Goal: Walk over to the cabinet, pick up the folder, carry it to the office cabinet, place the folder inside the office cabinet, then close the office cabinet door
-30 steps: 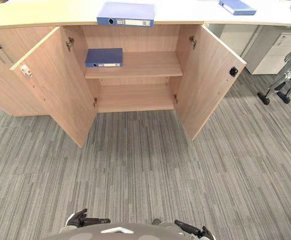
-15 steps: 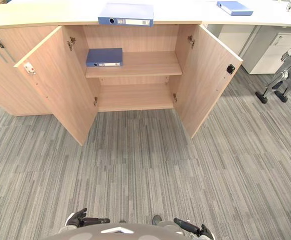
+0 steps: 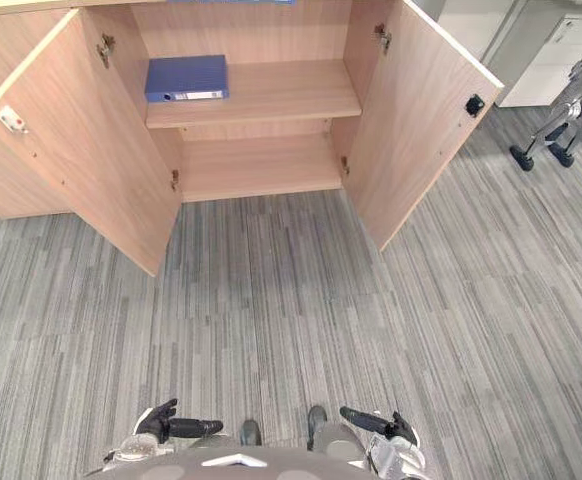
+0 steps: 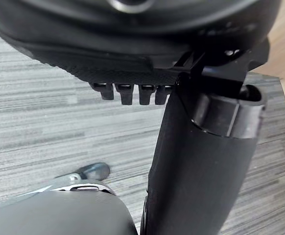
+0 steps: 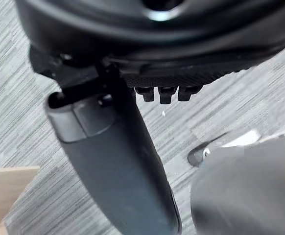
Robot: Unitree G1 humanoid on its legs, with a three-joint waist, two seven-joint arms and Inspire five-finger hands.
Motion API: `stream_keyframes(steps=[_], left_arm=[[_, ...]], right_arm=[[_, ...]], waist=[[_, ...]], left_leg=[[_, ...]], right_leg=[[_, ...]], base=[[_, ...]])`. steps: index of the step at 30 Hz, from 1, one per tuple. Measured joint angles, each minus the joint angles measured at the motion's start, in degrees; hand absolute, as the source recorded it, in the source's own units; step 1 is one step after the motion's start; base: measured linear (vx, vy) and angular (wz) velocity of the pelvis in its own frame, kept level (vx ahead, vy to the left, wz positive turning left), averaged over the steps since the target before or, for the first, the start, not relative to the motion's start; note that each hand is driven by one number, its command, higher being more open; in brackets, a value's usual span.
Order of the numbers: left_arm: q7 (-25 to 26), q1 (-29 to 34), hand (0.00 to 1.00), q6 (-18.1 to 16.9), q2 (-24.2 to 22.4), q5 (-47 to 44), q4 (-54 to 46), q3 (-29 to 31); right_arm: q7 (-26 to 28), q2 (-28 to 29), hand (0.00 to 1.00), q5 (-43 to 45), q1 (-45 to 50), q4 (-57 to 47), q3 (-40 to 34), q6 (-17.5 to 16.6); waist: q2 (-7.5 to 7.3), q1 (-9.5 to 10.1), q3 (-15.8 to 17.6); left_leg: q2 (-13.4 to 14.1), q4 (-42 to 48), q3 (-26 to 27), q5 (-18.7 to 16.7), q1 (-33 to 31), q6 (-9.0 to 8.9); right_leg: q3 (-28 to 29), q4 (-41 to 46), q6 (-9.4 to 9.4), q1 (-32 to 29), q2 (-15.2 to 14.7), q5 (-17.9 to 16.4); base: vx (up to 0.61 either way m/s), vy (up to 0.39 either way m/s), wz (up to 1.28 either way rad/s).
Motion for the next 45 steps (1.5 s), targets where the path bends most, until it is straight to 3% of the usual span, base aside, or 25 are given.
stream_keyframes(steps=[2,3,5,7,10,12,13,15,16,20,22,26,27,28,29,30,31,33,34,36,39,40,43,44,45], left_arm=[[0.1,-0.4,1.0,0.0,-0.3,-0.3,0.0,-0.2],[0.1,-0.7,1.0,0.0,-0.2,-0.5,0.0,-0.2],[0.4,-1.4,1.0,0.1,-0.5,-1.0,0.0,0.0],[0.5,-1.8,1.0,0.1,-0.6,-1.0,-0.1,0.1],[0.5,-1.7,1.0,0.2,-0.9,-1.0,0.0,0.2],[0.1,-0.8,1.0,0.2,-0.5,-0.9,0.1,0.5],[0.1,-0.7,1.0,0.0,-1.7,-0.9,0.2,2.9],[-0.2,-0.8,1.0,-0.1,-3.2,-0.9,-0.2,5.0],[-0.1,-0.8,1.0,-0.1,-4.5,-0.9,-0.6,8.1],[-0.1,-0.8,1.0,-0.4,-7.8,-1.0,-4.9,12.0],[-0.9,-1.4,1.0,-0.5,-8.4,-0.9,-6.2,12.2],[-0.7,-2.3,1.0,-0.3,-9.0,-0.9,-6.2,12.5],[-0.9,-2.3,1.0,-0.4,-8.8,-0.9,-6.2,12.4],[-0.6,-2.2,1.0,-0.6,-9.1,-0.9,-6.0,12.1],[-0.6,-2.2,1.0,-0.5,-9.1,-0.9,-5.8,11.6],[-0.7,-2.1,1.0,-0.5,-8.5,-0.8,-4.9,11.2],[-0.8,-2.8,1.0,-0.2,-7.0,-0.8,-3.0,10.2],[-0.8,-2.7,1.0,-0.3,-6.5,-0.9,-2.7,10.1],[-0.8,-2.7,1.0,-0.2,-5.9,-0.9,-1.5,10.1],[-0.6,-2.2,1.0,-0.1,-5.8,-1.0,-1.0,8.8],[-0.3,-2.8,1.0,0.0,-6.0,-1.3,0.2,5.7],[-0.1,-3.0,1.0,0.0,-6.3,-2.2,0.2,5.6],[0.1,-3.8,1.0,0.0,-6.9,-2.5,0.2,5.6],[0.1,-4.0,1.0,0.0,-7.1,-2.7,0.2,5.5],[0.1,-4.0,1.0,0.0,-6.9,-2.7,0.4,4.6]], right_arm=[[0.1,0.0,1.0,0.1,-0.9,-0.8,0.0,0.0],[0.2,0.0,1.0,0.1,-1.3,-1.7,0.0,-0.1],[0.3,-0.1,1.0,0.1,-1.3,-2.7,0.1,-0.5],[0.4,0.1,1.0,0.1,-1.5,-2.8,0.3,-0.7],[0.4,0.0,1.0,0.1,-1.6,-3.1,0.5,-1.2],[0.4,0.1,1.0,0.1,-0.6,-3.0,0.3,-1.2],[0.4,-0.6,1.0,0.1,-0.2,-2.5,-0.1,-1.1],[0.3,-0.9,1.0,0.2,0.1,-2.5,-0.3,-1.2],[0.2,-1.0,1.0,0.1,0.7,-2.9,-0.7,-0.6],[0.3,-0.7,1.0,0.1,2.2,-5.6,1.6,-0.9],[0.3,0.0,1.0,0.2,1.9,-6.8,2.8,-1.2],[0.3,1.4,1.0,0.4,1.1,-7.5,2.2,-1.0],[0.0,1.8,1.0,0.4,1.6,-7.6,2.1,-1.0],[0.0,1.7,1.0,0.4,1.9,-7.6,2.1,-1.1],[0.0,1.6,1.0,0.4,1.8,-7.5,2.1,-1.1],[0.0,1.6,1.0,0.4,1.5,-7.1,2.1,-0.9],[0.1,2.3,1.0,0.3,1.5,-6.2,2.1,-0.8],[0.1,2.6,1.0,0.3,1.6,-5.3,2.0,-0.7],[0.3,2.7,1.0,0.2,1.3,-3.9,1.8,-0.5],[0.6,2.2,1.0,0.1,0.4,-4.1,1.8,-0.6],[0.7,1.2,1.0,0.1,-0.9,-4.2,2.3,-0.6],[0.7,0.9,1.0,0.1,-1.2,-4.2,2.4,-0.6],[0.7,0.5,1.0,0.1,-1.3,-4.3,2.9,-0.7],[0.7,0.2,1.0,0.1,-1.4,-4.3,2.9,-0.7],[0.7,-0.1,1.0,0.2,-1.1,-4.1,2.7,-0.7]], waist=[[0.7,0.14,0.7],[0.55,-0.04,1.3],[1.14,-0.24,2.1],[1.38,0.04,2.4],[2.12,-0.67,2.7],[1.35,-1.51,2.3],[2.19,-1.94,1.8],[3.06,-1.76,1.8],[3.5,-1.88,1.8],[3.35,-0.9,1.9],[3.42,0.06,1.7],[3.17,0.52,1.8],[2.43,0.53,1.5],[2.66,0.52,0.5],[3.05,0.65,0.2],[3.01,0.67,0.1],[1.11,0.05,-1.5],[0.19,0.33,-2.1],[-0.58,0.59,-2.6],[0.07,0.71,-2.5],[1.88,0.31,-1.6],[2.19,0.02,-1.3],[2.41,-0.09,-1.2],[2.52,-0.41,-0.9],[2.3,-1.17,-0.8]], left_leg=[[-0.9,1.4,-0.2,-0.4,0.4,0.25],[-1.5,1.7,-0.5,-0.5,1.5,0.35],[-1.5,1.7,-2.1,-1.7,2.9,2.26],[-0.7,1.1,-3.6,-2.7,4.4,2.08],[1.8,-1.4,-5.3,-3.9,7.5,0.59],[1.8,-1.9,-6.5,-5.3,9.5,-1.7],[3.1,-0.8,-6.3,-5.7,10.3,-3.61],[3.7,4.3,-4.5,-5.0,8.7,-5.85],[5.2,17.3,-2.7,-4.0,5.2,-7.51],[14.5,47.1,4.0,-4.6,-5.9,-6.66],[17.5,49.6,6.5,-5.5,-10.3,-5.1],[15.7,34.9,9.8,-7.2,-14.6,-4.53],[13.2,27.2,9.7,-6.0,-15.1,-4.98],[11.2,17.6,8.8,-1.7,-15.4,-5.72],[10.8,15.8,8.0,2.9,-15.5,-5.89],[10.2,15.7,7.9,4.0,-15.4,-4.87],[8.0,15.5,9.8,1.4,-15.0,-4.09],[7.3,16.0,11.3,0.2,-14.3,-3.52],[6.3,15.6,14.2,-2.0,-11.1,-2.44],[5.8,13.0,16.1,-2.8,-6.2,-1.13],[5.5,7.9,16.1,-2.9,-0.2,-0.98],[5.5,5.5,16.2,-2.8,2.1,-1.09],[5.9,2.1,16.0,-2.8,5.6,-2.65],[5.9,0.7,15.4,-3.0,7.0,-4.17],[5.5,-0.9,13.7,-2.8,8.7,-5.56]], right_leg=[[-1.1,12.2,1.07,-5.2,-1.4,-1.0],[-1.5,20.9,0.71,-8.9,-2.5,0.0],[-2.4,25.3,-0.86,-11.1,-2.3,-2.9],[-3.1,23.3,-1.59,-12.9,-0.7,-5.4],[-4.3,14.3,-1.98,-14.8,3.8,-4.7],[-3.4,10.2,-4.72,-14.6,4.6,-0.2],[-4.6,11.6,-6.7,-13.7,5.1,0.3],[-4.7,11.5,-8.0,-12.2,5.1,-0.8],[-4.4,9.0,-8.72,-7.8,5.1,-1.2],[-4.2,4.6,-9.97,2.1,5.4,-2.0],[-2.8,3.1,-10.28,4.3,5.6,-3.0],[-0.2,1.2,-8.68,9.3,2.9,-5.2],[0.5,0.1,-7.51,10.5,1.2,-5.9],[1.9,-1.2,-5.73,10.6,0.4,-7.1],[2.9,-1.8,-4.79,10.6,0.3,-7.9],[3.9,-1.9,-4.01,10.7,-0.1,-8.5],[6.2,-2.7,-3.61,10.7,-2.5,-8.5],[7.6,-2.6,-2.62,10.6,-3.6,-7.9],[10.2,2.1,-1.32,9.5,-4.7,-7.1],[11.7,19.3,1.97,2.2,-3.8,-5.5],[7.6,31.0,-2.19,-6.3,-1.4,-9.3],[4.6,30.4,-3.57,-9.4,-0.3,-10.2],[0.4,21.7,-3.89,-15.6,2.7,-9.5],[0.0,14.4,-3.76,-17.2,3.5,-5.8],[-0.4,10.1,-5.6,-16.3,3.6,4.5]], base=[[0.11,0.121,0.1],[0.14,0.122,0.23],[0.22,0.055,0.37],[0.28,-0.012,0.35],[0.31,-0.112,0.3],[0.44,-0.183,0.4],[0.5,-0.19,0.35],[0.56,-0.201,0.21],[0.5,-0.176,0.16],[0.37,-0.094,0.1],[0.27,0.004,-0.39],[0.24,0.121,-0.37],[0.27,0.253,-0.35],[0.23,0.238,-0.46],[0.2,0.206,-0.53],[0.28,0.25,-0.45],[0.36,0.307,-0.37],[0.35,0.284,-0.46],[0.41,0.32,-0.84],[0.45,0.38,-0.88],[0.3,0.156,-0.34],[0.22,-0.002,-0.07],[0.37,-0.103,0.11],[0.41,-0.129,0.48],[0.44,-0.134,0.46]])
